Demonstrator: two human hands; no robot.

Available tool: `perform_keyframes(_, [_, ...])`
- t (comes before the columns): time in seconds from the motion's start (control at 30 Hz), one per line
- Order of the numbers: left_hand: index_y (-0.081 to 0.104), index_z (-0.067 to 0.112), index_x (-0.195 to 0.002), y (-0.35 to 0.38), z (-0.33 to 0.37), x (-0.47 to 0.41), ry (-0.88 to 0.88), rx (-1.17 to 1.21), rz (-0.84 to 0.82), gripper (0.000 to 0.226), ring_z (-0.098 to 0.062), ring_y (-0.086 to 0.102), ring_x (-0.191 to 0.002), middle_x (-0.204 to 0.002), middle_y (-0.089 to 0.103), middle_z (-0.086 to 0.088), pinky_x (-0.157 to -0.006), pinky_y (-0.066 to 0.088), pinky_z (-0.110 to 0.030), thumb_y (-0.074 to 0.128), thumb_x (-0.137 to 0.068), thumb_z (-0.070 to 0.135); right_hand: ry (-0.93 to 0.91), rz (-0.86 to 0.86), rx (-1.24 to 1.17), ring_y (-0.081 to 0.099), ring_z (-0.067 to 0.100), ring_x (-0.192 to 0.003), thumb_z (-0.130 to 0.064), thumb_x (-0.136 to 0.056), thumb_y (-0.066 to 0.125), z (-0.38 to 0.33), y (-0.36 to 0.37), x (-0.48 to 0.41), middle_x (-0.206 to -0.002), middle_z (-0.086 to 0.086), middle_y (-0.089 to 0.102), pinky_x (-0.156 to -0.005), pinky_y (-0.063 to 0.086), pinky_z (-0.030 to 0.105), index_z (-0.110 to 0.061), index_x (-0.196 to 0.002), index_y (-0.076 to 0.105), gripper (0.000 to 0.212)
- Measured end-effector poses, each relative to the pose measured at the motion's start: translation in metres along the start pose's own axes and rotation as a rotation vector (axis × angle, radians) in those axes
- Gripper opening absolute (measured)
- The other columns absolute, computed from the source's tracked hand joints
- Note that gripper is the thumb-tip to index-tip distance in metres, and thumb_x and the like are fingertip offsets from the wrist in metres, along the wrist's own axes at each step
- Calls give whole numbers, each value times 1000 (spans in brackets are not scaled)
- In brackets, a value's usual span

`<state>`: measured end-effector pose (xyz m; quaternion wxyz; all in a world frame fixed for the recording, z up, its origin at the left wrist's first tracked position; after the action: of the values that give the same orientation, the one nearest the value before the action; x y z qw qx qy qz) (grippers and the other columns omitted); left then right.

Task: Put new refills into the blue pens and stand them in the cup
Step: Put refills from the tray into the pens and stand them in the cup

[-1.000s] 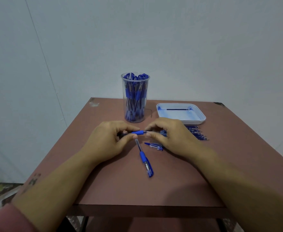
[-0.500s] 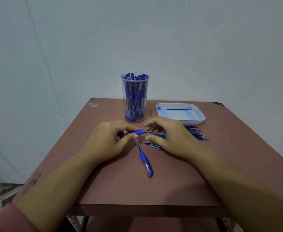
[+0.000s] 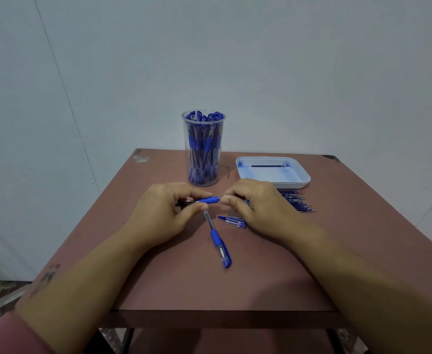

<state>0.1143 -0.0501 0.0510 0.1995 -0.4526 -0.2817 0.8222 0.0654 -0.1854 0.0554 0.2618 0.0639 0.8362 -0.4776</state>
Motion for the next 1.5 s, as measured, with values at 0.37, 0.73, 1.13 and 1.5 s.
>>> perform_keyframes(0.37, [75,31,-105,-3,4,-1,30,-15,34,25,9,61,-79,-85,62,34,-68,42,-7,71,-81,36,-19,6,-13,52,7,-77,-27,-95,59,-6,-1,0,-82,-8,58,-69,39,12,-13,-94,70,18])
perform_keyframes(0.73, [72,42,-105,-8,-15,2,-50,-89,43,25,-7,62,-74,-82,67,22,-65,52,-33,65,-82,44,56,-230,169,39,3,-96,-47,-80,72,19,6,17,-97,-18,47,-87,38,22,-35,-93,72,17])
perform_keyframes(1.13, [73,39,-106,-4,-15,2,-61,-101,-2,22,2,62,-79,-83,61,36,-69,50,-23,73,-84,37,174,-86,-23,60,4,-88,-25,-94,60,25,-9,11,-92,-14,66,-76,49,22,-27,-99,65,7])
perform_keyframes(1.5, [74,32,-103,2,6,0,47,-127,-25,23,14,53,-73,-83,56,34,-66,39,-7,65,-84,40,94,-9,-127,66,6,-80,-19,-91,67,10,0,7,-89,-6,70,-72,53,18,-17,-100,72,10])
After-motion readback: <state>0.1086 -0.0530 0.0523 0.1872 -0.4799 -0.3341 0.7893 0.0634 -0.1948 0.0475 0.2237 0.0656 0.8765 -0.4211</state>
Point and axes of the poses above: each hand's wrist, its own x-axis away from the middle knuckle, its own y-axis out of the palm, z = x × y, the point moved 10 cm from there along -x, towards the middle knuckle
